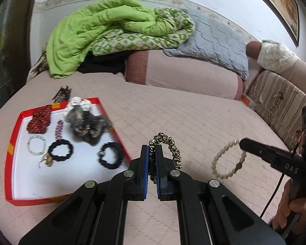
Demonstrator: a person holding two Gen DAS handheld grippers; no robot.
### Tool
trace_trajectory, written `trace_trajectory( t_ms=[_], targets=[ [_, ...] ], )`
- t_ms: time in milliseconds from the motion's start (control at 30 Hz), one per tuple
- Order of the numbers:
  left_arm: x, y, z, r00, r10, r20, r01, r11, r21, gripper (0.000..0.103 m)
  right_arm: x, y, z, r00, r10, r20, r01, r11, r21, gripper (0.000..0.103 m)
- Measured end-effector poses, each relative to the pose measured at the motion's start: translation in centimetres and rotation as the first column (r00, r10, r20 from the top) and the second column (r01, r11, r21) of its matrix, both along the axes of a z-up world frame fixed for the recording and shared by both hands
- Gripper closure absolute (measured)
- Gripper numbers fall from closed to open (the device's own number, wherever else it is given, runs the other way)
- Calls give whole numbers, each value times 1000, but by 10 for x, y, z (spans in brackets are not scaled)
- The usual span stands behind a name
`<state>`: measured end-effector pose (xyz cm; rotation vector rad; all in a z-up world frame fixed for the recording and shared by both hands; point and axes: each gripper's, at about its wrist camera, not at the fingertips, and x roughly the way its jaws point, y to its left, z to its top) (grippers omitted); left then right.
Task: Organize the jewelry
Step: 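Carry both bracelets over the tray with both grippers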
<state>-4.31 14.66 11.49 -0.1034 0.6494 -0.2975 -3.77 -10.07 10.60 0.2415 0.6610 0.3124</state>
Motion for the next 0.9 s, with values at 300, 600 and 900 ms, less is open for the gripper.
trace_trajectory(
  t_ms=[300,600,900],
  targets=[
    [-4,54,4,997,78,7,-78,996,-48,97,4,60,8,996,89,-13,-89,996,-24,93],
    [-1,120,-1,979,200,-24,-201,976,-86,97,16,133,24,976,217,-8,-217,976,-34,93],
    [11,186,-26,933,335,-133,-350,931,-107,97,43,205,19,945,324,-51,-324,946,10,93]
  ],
)
